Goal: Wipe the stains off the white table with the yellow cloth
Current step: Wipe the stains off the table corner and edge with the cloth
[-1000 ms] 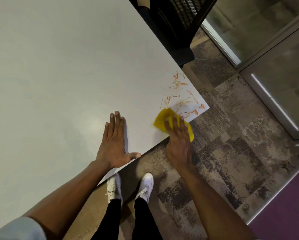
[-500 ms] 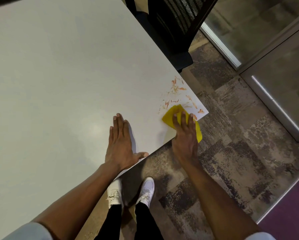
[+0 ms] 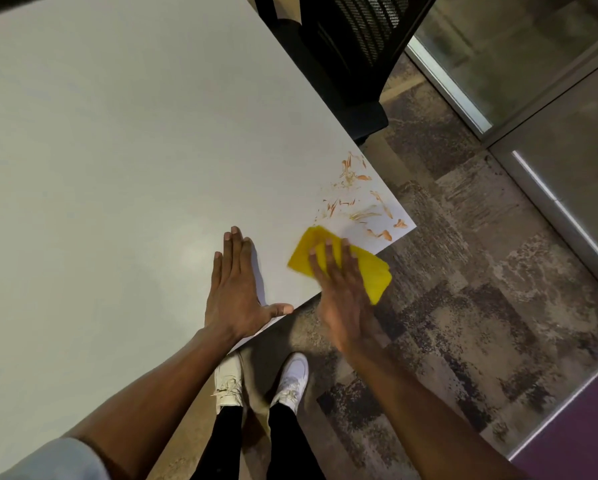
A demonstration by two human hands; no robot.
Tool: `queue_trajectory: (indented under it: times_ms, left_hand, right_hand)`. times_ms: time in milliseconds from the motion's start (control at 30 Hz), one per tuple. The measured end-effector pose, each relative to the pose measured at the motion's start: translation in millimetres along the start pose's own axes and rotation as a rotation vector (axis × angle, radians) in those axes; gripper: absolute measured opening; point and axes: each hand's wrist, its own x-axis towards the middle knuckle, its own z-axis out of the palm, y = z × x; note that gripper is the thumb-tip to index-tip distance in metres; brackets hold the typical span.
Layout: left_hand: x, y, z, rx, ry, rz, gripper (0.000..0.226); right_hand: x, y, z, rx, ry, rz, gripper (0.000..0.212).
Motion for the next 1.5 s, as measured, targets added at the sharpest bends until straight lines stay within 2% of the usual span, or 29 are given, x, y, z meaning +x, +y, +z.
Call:
queue_trajectory:
  times_ms: [133,200,233,300,367,400,500,567,733,767,900,967,1067,1133,1233,1333,1433,1500]
  left_hand:
    - [0,-2,4,-0.022,0.037,0.005,0.155]
    - [0,-4,5,-0.022,0.052,0.003,0.154]
    - [0,-5,5,-0.024,0.055,0.0,0.154]
    - [1,-4,5,-0.025,0.048,-0.005,0.154]
    - [0,-4,5,-0.028,0.055,-0.009,0.154]
    - [-1,-3,5,-0.034,0.06,-0.008,0.153]
    - [-2,-4,5,-0.045,0.068,0.004,0.151]
    - [-2,-4,5,-0.057,0.072,0.0,0.151]
    - [-3,-3,3,-0.048,0.08,0.002,0.152]
    - [-3,-2,2,-0.056,0.08,0.005,0.152]
    - [-2,-2,-1,-0.112,0.075,0.007,0.154]
    - [-2,-2,-1,-0.111,0.079,0.012,0.154]
    - [-2,-2,0,-0.075,0.087,0.026,0.153]
    - [-1,-3,1,-0.08,0.09,0.027,0.152]
    - [0,-4,1,-0.085,0.081,0.017,0.153]
    - [0,-4,0,-0.077,0.07,0.022,0.154]
    - [0,-3,-2,-0.073,0.054,0.007,0.154]
    - [0,-3,-3,-0.081,0.04,0.001,0.155]
  right_hand:
    - [22,-2,1,-0.012,-0.061,-0.201,0.085]
    - [42,8,-5,-0.038,-0.079,-0.208,0.087]
    - [53,16,-9,-0.049,-0.068,-0.16,0.088]
    - [66,29,-15,-0.036,-0.02,0.05,0.087]
    - [67,18,-18,-0.002,0.034,0.203,0.084]
    - [61,7,-13,-0.021,0.025,0.166,0.084]
    - [33,-20,6,-0.135,-0.103,-0.235,0.088]
    - [42,-11,1,-0.125,-0.144,-0.303,0.092]
    - [90,0,-21,-0.072,-0.078,0.072,0.084]
    - [90,-11,-19,-0.047,-0.068,0.059,0.082]
    - [66,-39,-2,-0.032,-0.14,-0.256,0.09]
    - [72,-29,-5,-0.069,-0.139,-0.206,0.089]
    - [98,-11,-16,-0.081,-0.087,0.095,0.085]
    - [110,-18,-19,-0.05,-0.071,0.194,0.08]
    - [95,-43,-10,-0.022,-0.093,0.011,0.076]
    - [55,-53,-5,-0.039,-0.172,-0.152,0.082]
    - [23,-42,-5,-0.031,-0.151,-0.05,0.079]
    - [4,-40,-6,-0.017,-0.116,0.044,0.087]
